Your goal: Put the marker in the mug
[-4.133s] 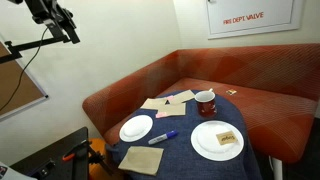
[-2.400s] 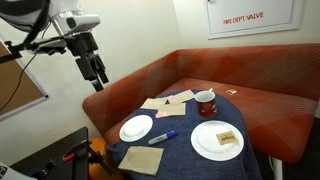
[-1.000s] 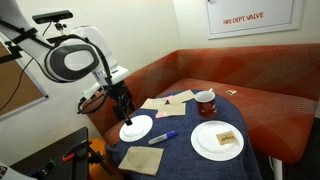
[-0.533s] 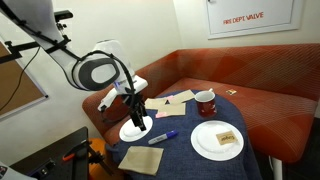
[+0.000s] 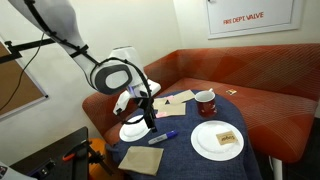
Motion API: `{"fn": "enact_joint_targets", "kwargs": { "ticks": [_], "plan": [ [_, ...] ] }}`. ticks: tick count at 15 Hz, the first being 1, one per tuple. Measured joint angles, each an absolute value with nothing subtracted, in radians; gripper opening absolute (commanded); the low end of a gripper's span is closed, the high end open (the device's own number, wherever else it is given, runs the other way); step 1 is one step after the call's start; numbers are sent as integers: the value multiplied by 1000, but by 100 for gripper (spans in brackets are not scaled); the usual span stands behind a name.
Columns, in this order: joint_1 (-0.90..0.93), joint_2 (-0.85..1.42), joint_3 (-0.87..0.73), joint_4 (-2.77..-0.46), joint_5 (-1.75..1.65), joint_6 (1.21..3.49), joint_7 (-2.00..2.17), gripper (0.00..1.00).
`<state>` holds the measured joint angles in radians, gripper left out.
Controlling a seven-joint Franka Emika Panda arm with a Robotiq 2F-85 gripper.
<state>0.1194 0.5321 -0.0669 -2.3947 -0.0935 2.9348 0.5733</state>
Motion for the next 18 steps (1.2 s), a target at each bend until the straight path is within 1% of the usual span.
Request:
{"fn": "enact_joint_targets", "kwargs": {
  "ticks": [4, 6, 7, 8, 9, 11, 12, 13, 16, 17, 18],
  "plan": [
    [129, 589, -78, -2348, -32, 2935, 494, 100],
    [129, 614, -82, -2330, -12, 2934, 469, 91],
    [129, 626, -84, -2322, -7, 2934, 459, 78],
    [129, 637, -86, -2314, -2, 2934, 454, 72],
    [130, 647, -90, -2307, -1, 2934, 452, 61],
    [131, 667, -96, -2294, 0, 2933, 452, 57],
    [131, 677, -100, -2288, 1, 2932, 452, 48],
    [131, 686, -103, -2283, 2, 2932, 452, 31],
    [131, 708, -107, -2271, 8, 2932, 452, 7],
    [131, 713, -108, -2268, 10, 2932, 452, 1],
    [133, 717, -109, -2265, 13, 2932, 452, 2]
  ]
}}
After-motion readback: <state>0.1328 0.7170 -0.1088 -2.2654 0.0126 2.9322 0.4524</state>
